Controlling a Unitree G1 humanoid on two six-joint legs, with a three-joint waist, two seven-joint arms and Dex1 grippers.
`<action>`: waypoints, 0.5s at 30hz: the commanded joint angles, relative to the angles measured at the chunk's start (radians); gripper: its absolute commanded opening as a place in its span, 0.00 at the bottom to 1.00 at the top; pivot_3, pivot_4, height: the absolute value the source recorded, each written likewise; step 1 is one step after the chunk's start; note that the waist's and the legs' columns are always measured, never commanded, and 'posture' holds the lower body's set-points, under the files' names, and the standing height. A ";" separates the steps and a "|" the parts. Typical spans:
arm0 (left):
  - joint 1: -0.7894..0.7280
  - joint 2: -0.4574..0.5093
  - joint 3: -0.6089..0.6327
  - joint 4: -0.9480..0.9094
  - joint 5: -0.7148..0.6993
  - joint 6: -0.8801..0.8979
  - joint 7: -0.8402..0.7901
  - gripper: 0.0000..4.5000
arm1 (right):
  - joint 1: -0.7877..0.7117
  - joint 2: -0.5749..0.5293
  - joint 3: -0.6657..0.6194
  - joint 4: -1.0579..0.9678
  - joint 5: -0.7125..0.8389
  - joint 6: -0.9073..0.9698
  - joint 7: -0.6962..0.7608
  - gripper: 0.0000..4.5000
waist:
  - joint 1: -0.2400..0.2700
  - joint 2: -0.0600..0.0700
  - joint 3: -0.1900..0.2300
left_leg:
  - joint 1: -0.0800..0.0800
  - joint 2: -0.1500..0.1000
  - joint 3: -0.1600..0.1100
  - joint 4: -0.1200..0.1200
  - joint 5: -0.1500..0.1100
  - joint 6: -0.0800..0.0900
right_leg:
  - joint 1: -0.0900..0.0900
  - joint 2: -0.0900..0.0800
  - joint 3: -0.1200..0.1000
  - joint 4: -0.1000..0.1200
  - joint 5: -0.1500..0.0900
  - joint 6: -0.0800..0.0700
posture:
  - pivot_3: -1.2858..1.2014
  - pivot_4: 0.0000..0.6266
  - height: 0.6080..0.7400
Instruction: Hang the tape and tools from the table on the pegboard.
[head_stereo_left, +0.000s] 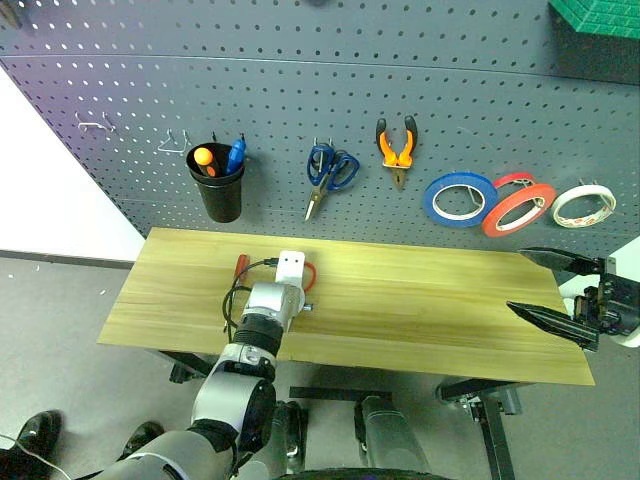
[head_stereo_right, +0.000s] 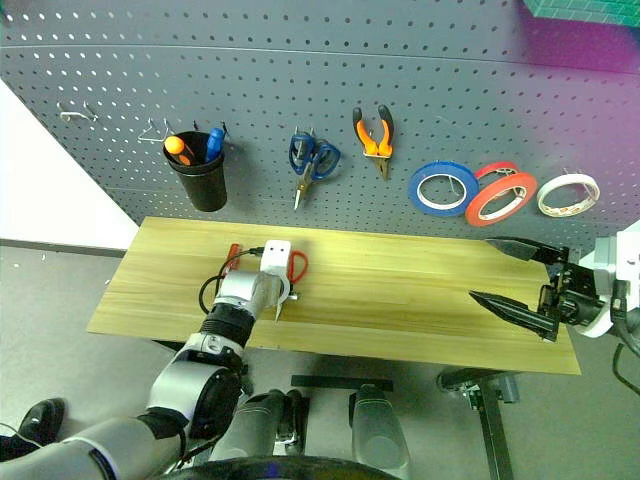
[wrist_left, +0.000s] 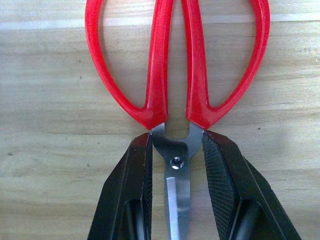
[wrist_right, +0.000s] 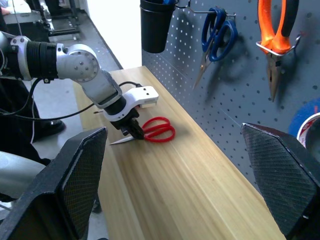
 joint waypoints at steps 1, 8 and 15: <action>0.056 0.037 -0.099 -0.110 0.034 -0.075 -0.084 0.25 | -0.015 0.012 -0.008 0.008 0.015 -0.004 0.020 1.00 | 0.000 0.000 0.000 | 0.000 0.000 0.000 0.000 0.000 0.000 | 0.000 0.000 0.000 0.000 0.000 0.000 | 0.40 0.28 1.00; 0.166 0.103 -0.205 -0.291 0.078 -0.130 -0.144 0.25 | -0.051 0.025 0.018 0.043 0.025 0.006 0.070 1.00 | 0.000 0.002 0.000 | 0.000 0.000 0.000 0.000 0.000 0.000 | -0.001 -0.001 0.000 0.000 0.000 -0.001 | 0.41 0.26 1.00; 0.196 0.164 -0.288 -0.390 0.089 -0.247 -0.268 0.25 | -0.090 0.024 0.045 0.069 0.011 0.008 0.102 1.00 | 0.002 0.002 -0.001 | 0.000 0.000 0.001 0.000 0.000 0.000 | -0.001 -0.001 0.000 0.000 0.000 -0.002 | 0.42 0.24 1.00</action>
